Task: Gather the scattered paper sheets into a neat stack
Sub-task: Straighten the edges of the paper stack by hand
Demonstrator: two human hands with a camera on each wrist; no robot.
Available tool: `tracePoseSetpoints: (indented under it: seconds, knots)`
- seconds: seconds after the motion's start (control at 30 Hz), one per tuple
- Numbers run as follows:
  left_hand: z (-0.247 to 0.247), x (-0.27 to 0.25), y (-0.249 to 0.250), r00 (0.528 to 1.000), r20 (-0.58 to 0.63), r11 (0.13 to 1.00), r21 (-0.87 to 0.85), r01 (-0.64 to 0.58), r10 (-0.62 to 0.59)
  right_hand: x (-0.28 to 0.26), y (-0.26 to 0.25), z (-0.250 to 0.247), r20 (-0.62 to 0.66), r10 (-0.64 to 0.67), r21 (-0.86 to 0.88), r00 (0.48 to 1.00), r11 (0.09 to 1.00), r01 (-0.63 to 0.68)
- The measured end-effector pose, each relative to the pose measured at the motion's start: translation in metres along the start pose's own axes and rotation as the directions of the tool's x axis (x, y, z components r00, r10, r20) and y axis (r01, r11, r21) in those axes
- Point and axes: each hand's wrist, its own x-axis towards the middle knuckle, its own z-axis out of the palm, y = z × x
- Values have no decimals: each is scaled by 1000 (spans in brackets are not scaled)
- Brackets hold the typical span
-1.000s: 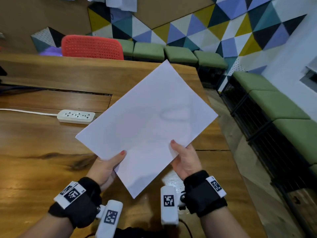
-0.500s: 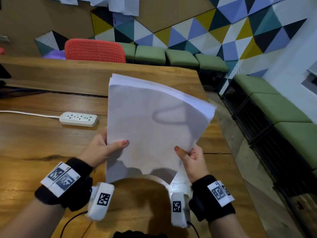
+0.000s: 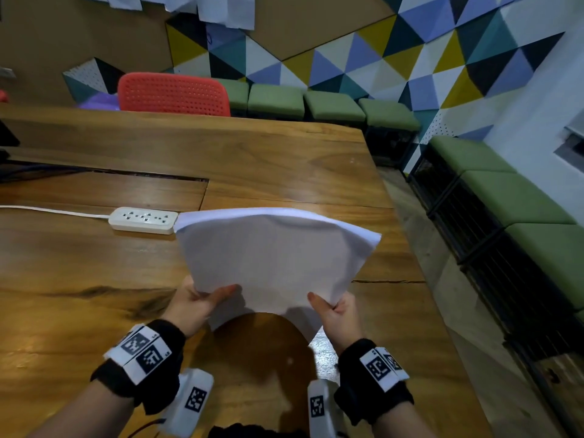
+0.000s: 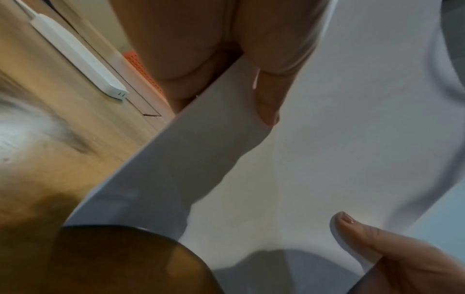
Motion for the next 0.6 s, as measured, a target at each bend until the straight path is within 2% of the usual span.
tracePoseSetpoints:
  seconds: [0.13,0.2,0.27,0.33,0.4,0.5,0.6]
  knots:
    - [3,-4,10,998,2,998,-30,58,-58,-5,-5,0,17,1,-63,1000,998,0]
    - [-1,-4,18,999,-11,998,37,-48,48,-9,-20,-2,7,-18,-38,1000,999,18]
    - [-3,-6,38,975,-57,976,61,-211,214,-15,-44,-7,-20,-101,39,995,994,101]
    - [-1,-9,62,923,-118,929,4,-370,368,-21,-71,-8,-89,-259,42,962,964,264]
    - [3,-7,78,874,-190,889,-15,-458,447,-25,-96,-4,-170,-357,50,918,928,370]
    - [11,-3,94,862,-315,893,-83,-442,397,-16,-114,3,-254,-355,71,900,921,383]
    - [18,2,103,868,-377,920,-87,-381,323,-12,-123,9,-285,-259,128,923,944,304]
